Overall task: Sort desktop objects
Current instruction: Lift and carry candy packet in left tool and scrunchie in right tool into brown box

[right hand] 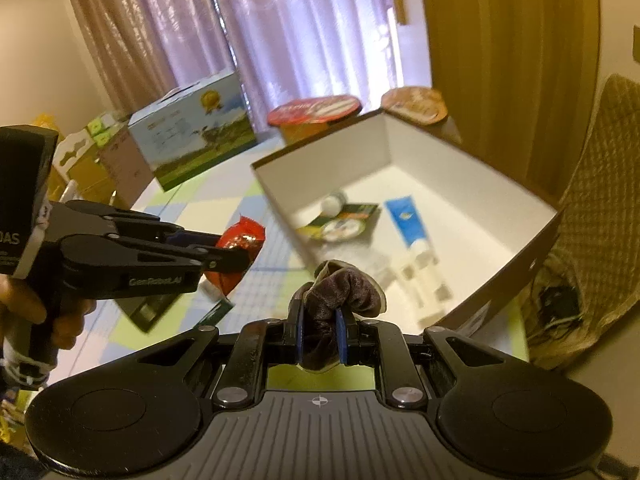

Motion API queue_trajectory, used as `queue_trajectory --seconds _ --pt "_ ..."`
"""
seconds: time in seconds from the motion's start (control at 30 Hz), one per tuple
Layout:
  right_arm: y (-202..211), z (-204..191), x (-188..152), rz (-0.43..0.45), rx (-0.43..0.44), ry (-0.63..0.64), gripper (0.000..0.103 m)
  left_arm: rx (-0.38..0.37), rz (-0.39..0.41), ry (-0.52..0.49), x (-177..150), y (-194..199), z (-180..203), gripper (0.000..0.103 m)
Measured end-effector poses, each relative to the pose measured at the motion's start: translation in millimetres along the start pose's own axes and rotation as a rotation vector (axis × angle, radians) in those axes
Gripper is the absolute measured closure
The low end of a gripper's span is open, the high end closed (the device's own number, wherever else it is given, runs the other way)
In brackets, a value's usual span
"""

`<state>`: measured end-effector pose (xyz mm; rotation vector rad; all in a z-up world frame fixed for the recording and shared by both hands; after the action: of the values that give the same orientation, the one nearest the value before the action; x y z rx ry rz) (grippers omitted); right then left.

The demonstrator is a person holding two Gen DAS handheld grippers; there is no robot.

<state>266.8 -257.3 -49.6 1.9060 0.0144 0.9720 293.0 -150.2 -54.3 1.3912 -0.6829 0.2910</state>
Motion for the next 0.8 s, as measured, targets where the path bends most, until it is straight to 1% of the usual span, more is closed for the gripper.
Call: queue_trajectory --seconds 0.23,0.47,0.57,0.8 --pt "-3.2 17.4 20.1 0.022 -0.037 0.014 0.09 -0.01 0.026 -0.023 28.8 -8.8 10.5 0.084" --pt "-17.9 43.6 40.8 0.029 -0.088 0.025 0.09 -0.003 0.034 -0.043 56.9 -27.8 14.2 0.084" --pt "-29.2 58.8 48.5 0.006 -0.096 0.021 0.09 0.009 0.019 -0.04 68.2 -41.6 11.4 0.084" --pt "-57.9 95.2 63.4 -0.049 -0.117 0.005 0.09 -0.018 -0.039 0.021 89.2 -76.8 3.1 0.084"
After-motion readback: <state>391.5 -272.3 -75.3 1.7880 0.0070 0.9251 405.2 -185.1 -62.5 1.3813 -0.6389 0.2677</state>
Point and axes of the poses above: each gripper's, at about its wrist camera, not at the fingertips, and y roughly against the way its jaws point, z to its right, x to its top, the point moved 5 cm from there along -y, roughly the way its jaws point, and after that the axes turned 5 degrees about -z, right-handed, at the moved point
